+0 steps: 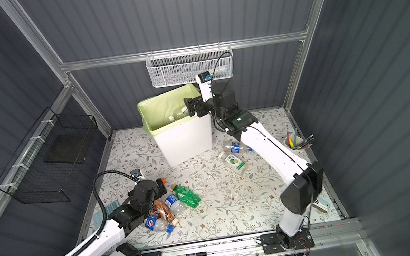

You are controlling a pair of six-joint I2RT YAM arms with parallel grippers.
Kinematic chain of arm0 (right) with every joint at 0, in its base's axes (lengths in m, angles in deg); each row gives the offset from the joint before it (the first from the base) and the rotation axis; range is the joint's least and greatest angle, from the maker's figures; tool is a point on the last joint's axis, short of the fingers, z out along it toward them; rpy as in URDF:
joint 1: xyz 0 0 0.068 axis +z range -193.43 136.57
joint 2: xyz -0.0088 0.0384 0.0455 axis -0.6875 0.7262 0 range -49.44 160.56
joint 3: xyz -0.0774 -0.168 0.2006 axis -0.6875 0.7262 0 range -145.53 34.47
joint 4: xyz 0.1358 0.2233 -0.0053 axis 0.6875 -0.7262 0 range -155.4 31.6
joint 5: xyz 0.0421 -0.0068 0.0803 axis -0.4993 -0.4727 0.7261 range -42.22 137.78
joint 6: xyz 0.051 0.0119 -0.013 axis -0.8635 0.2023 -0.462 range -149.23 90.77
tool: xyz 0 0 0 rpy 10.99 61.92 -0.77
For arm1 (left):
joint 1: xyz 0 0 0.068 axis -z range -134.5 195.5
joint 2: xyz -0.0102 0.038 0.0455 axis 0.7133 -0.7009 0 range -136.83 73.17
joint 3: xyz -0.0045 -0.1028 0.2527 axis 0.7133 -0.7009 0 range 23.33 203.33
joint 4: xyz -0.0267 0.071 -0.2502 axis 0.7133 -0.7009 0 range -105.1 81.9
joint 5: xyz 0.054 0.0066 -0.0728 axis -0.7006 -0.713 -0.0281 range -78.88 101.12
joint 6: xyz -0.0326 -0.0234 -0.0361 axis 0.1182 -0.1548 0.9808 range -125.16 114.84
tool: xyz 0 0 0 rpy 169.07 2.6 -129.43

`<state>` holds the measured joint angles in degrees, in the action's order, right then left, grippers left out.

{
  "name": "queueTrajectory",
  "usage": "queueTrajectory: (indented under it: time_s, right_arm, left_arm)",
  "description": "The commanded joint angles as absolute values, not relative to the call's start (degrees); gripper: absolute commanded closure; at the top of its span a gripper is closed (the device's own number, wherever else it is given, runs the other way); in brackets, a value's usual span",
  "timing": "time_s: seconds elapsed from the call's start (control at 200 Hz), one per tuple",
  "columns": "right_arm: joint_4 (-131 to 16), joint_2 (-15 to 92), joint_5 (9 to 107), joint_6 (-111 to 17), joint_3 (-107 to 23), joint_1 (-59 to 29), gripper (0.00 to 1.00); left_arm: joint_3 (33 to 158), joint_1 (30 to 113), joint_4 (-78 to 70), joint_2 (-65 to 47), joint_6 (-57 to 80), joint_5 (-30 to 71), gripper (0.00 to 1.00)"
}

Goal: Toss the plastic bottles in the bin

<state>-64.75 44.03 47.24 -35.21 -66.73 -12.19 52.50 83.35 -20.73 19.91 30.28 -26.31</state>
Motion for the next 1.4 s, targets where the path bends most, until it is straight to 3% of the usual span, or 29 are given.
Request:
queueTrajectory:
  time_s: [0.0,0.34,0.5,0.695,0.931,1.036,1.226,1.396]
  right_arm:
    - [-60.7,40.1,44.2,-34.8,-60.3,-13.9,0.01]
    - [-58.8,29.0,43.0,-39.2,-27.4,-19.3,0.01]
    - [-56.0,25.0,44.3,-43.9,-15.8,-21.8,0.01]
    - [-54.4,23.0,45.0,-46.0,-9.8,-24.1,0.01]
    - [-54.8,22.4,47.0,-46.2,-8.0,-26.0,0.01]
    - [-54.6,22.4,47.1,-46.6,-7.5,-26.5,0.01]
    - [-53.8,22.6,48.0,-47.7,-6.6,-26.8,0.01]
    - [-53.7,22.8,48.9,-47.8,-6.3,-27.1,0.01]
  left_arm:
    - [52.9,83.4,-20.4,19.5,30.4,-26.1,0.0]
    - [55.4,82.9,-25.6,21.7,26.1,-33.4,0.0]
    - [60.7,80.1,-30.6,15.7,20.6,-31.5,0.0]
    - [67.8,78.8,-35.1,5.3,4.2,-27.5,0.0]
    - [72.9,78.6,-34.7,2.1,-9.2,-25.3,0.01]
    - [76.9,78.6,-39.4,0.4,-5.4,-17.4,0.06]
    - [79.2,78.6,-48.3,-4.3,13.4,-11.0,0.2]
    - [76.0,78.7,-47.7,-2.9,25.3,-4.9,0.21]
